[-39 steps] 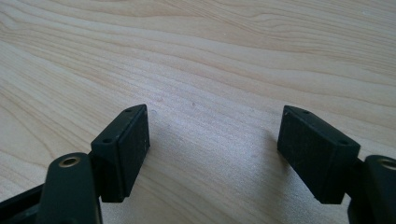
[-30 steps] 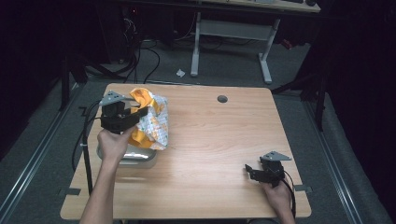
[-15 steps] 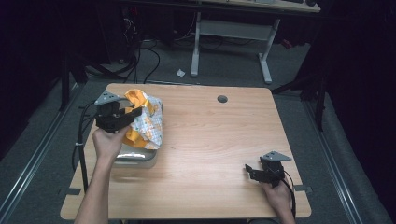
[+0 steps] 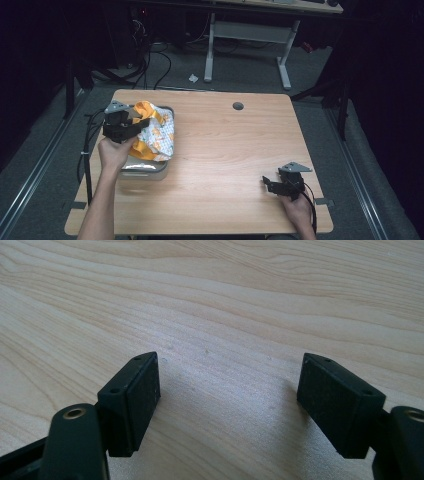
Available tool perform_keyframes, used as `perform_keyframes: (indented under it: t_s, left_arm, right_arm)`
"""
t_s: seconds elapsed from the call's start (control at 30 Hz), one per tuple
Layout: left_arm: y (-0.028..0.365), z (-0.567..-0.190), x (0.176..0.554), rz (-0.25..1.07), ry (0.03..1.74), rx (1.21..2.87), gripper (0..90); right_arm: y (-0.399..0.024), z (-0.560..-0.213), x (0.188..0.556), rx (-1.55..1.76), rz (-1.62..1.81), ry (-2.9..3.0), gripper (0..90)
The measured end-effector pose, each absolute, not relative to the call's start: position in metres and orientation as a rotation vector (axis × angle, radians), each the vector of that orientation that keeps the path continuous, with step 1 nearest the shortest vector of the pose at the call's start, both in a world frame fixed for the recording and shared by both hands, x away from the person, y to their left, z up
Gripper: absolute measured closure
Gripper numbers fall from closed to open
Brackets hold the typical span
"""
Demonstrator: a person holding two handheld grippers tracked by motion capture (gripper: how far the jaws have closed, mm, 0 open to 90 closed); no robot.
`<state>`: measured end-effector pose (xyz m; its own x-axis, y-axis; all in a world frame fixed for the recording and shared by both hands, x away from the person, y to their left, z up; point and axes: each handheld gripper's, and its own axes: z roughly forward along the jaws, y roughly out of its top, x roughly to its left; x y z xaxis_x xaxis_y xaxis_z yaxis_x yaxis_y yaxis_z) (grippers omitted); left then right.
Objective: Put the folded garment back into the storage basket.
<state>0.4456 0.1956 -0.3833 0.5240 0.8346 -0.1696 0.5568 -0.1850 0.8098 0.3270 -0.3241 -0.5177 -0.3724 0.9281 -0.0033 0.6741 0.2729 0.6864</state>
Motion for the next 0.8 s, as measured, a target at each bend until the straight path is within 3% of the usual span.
perform_keyframes:
  t_s: [0.8]
  left_arm:
    - [0.21,-0.43,0.46,0.355,1.281,1.928,77.2]
  right_arm:
    - [-0.324,-0.518,0.327,1.449,0.848,2.143,25.5]
